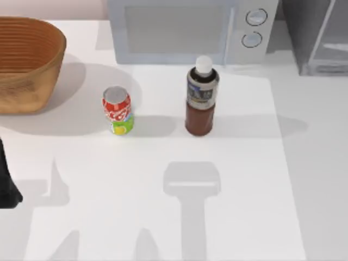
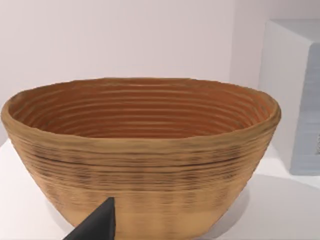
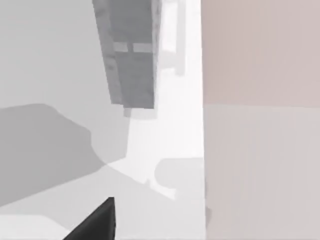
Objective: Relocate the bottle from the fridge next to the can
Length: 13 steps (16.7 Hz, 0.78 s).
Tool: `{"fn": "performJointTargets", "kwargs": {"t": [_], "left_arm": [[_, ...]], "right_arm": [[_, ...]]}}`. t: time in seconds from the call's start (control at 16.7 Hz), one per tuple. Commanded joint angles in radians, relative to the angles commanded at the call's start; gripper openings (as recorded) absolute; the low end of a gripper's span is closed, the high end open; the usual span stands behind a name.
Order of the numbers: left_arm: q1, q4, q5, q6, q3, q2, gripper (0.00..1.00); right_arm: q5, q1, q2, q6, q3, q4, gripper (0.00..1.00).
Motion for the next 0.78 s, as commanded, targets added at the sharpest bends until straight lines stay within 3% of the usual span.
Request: {"fn": "performJointTargets", "kwargs": {"t": [0.42, 0.6, 0.78], "left_arm": [[0.000, 0.000, 0.000, 0.000, 0.000, 0.000, 1.00], [0.000, 0.000, 0.000, 0.000, 0.000, 0.000, 1.00], [0.000, 0.000, 0.000, 0.000, 0.000, 0.000, 1.00]], "right_arm": [[0.003, 0.026, 0.000, 0.033, -0.004, 0.031, 1.00], [0.014, 0.106, 0.007, 0.158, -0.008, 0.140, 1.00], [0.039, 0.234, 0.013, 0.371, -0.014, 0.311, 1.00]]}}
